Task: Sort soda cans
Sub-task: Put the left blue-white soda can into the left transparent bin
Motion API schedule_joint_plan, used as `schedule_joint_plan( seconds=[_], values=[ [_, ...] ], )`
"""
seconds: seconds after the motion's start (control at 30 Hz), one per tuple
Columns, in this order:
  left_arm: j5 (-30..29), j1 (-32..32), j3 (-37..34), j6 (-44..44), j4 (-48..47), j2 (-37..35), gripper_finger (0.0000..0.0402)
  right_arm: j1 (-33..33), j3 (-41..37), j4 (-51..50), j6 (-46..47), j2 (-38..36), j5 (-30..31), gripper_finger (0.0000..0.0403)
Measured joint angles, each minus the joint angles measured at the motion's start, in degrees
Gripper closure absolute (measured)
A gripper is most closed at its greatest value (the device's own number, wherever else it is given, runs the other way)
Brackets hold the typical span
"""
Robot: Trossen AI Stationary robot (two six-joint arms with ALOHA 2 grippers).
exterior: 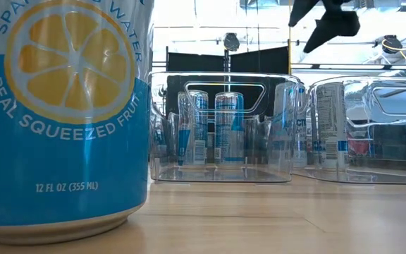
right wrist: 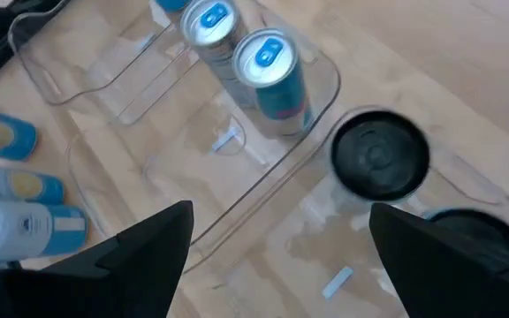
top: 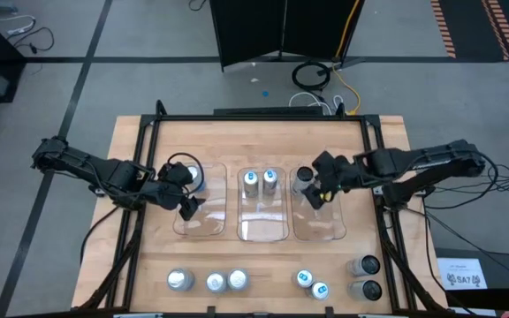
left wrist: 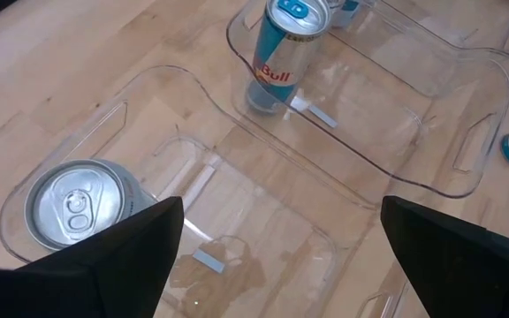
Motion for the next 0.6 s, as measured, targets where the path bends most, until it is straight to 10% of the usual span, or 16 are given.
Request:
schedule_joint_plan(
  seconds=[0.6],
  values=[
    [0.0,0.02,0.0,0.33,0.02,0.0,0.0009,24.04,-0.59,-3.17,12.89,0.44,11.01,0.0067]
  ],
)
